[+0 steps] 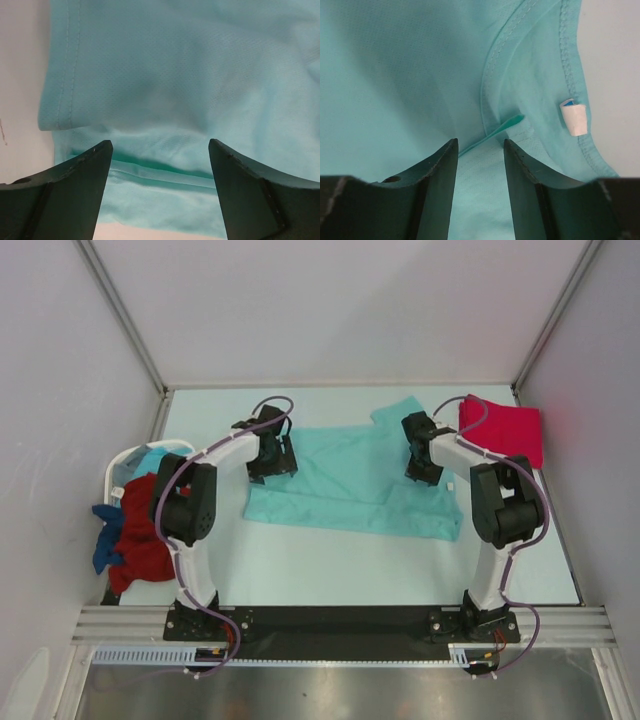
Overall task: Fold and stack the t-shirts
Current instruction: Fold the flattened tshirt in 1/3 of the way
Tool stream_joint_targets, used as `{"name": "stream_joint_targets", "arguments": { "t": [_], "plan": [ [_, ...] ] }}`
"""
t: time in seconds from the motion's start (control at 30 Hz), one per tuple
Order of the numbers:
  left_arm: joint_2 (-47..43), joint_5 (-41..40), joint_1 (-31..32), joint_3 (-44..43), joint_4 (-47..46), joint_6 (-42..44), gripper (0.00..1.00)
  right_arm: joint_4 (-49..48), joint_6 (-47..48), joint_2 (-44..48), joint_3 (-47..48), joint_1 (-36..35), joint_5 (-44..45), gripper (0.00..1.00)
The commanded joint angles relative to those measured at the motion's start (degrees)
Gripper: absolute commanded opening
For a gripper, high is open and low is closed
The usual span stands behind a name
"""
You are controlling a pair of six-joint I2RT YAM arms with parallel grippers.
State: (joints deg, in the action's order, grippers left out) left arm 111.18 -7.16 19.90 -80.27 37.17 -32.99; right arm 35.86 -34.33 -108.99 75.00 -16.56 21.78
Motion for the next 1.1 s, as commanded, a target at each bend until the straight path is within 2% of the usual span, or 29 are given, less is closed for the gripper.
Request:
{"name": "stream_joint_targets", "arguments": {
  "t": [0.0, 0.1, 0.13, 0.17, 0.2, 0.23, 0.27, 0.3, 0.33, 0.43, 0.57, 0.7, 1.07],
  "plan": [
    [0.80, 0.04, 0.66, -1.47, 0.36, -0.93, 0.83, -3.07, -0.83, -0.61, -0.91, -0.32, 0.90, 0.46],
    [0.97, -0.40, 0.75, -0.85, 0.45, -1.11, 0.74, -3.16, -0.66, -1.14, -1.09, -0.41, 0.63, 0.40],
    [0.97, -0.40, 0.75, -0.33, 0.45, -1.02, 0.65, -2.81, -0.65, -1.49, -1.17, -0.41, 0.54, 0.37],
    [0.97, -0.40, 0.84, -0.07, 0.54, -1.02, 0.60, -2.72, -0.74, -1.66, -1.26, -0.32, 0.37, 0.26],
    [0.89, -0.40, 0.93, 0.29, 0.54, -1.19, 0.55, -2.55, -0.83, -1.75, -1.52, -0.32, 0.11, 0.22],
    [0.89, -0.40, 0.93, 0.72, 0.54, -1.28, 0.44, -2.46, -1.00, -1.84, -2.05, -0.32, -0.07, 0.17],
    [0.89, -0.40, 0.93, 1.69, 0.62, -1.55, 0.40, -2.46, -1.09, -1.84, -2.57, -0.32, -0.16, 0.12],
    [0.54, -0.31, 1.10, 2.13, 0.63, -1.63, 0.35, -2.46, -1.27, -1.75, -3.02, -0.32, -0.42, 0.10],
    [0.36, -0.23, 1.19, 3.35, 0.54, -1.98, 0.20, -2.72, -1.44, -1.58, -3.63, -0.41, -0.42, 0.07],
    [-0.43, -0.05, 1.72, 6.25, 0.36, -2.69, 0.02, -3.86, -2.49, -0.35, -7.67, -0.76, -1.30, 0.05],
    [-1.57, 0.39, 2.95, 10.12, -0.51, -3.66, 0.00, -5.88, -3.73, 2.46, -15.91, -1.81, -2.35, 0.04],
    [-2.45, 1.27, 4.09, 14.08, -2.01, -4.36, 0.00, -6.41, -4.96, 5.36, -20.06, -3.39, -2.44, 0.04],
    [-9.56, 2.24, 9.27, 23.05, -3.51, -6.91, 0.00, -1.93, -8.56, 13.01, -22.88, -10.95, -1.13, 0.00]
  ]
}}
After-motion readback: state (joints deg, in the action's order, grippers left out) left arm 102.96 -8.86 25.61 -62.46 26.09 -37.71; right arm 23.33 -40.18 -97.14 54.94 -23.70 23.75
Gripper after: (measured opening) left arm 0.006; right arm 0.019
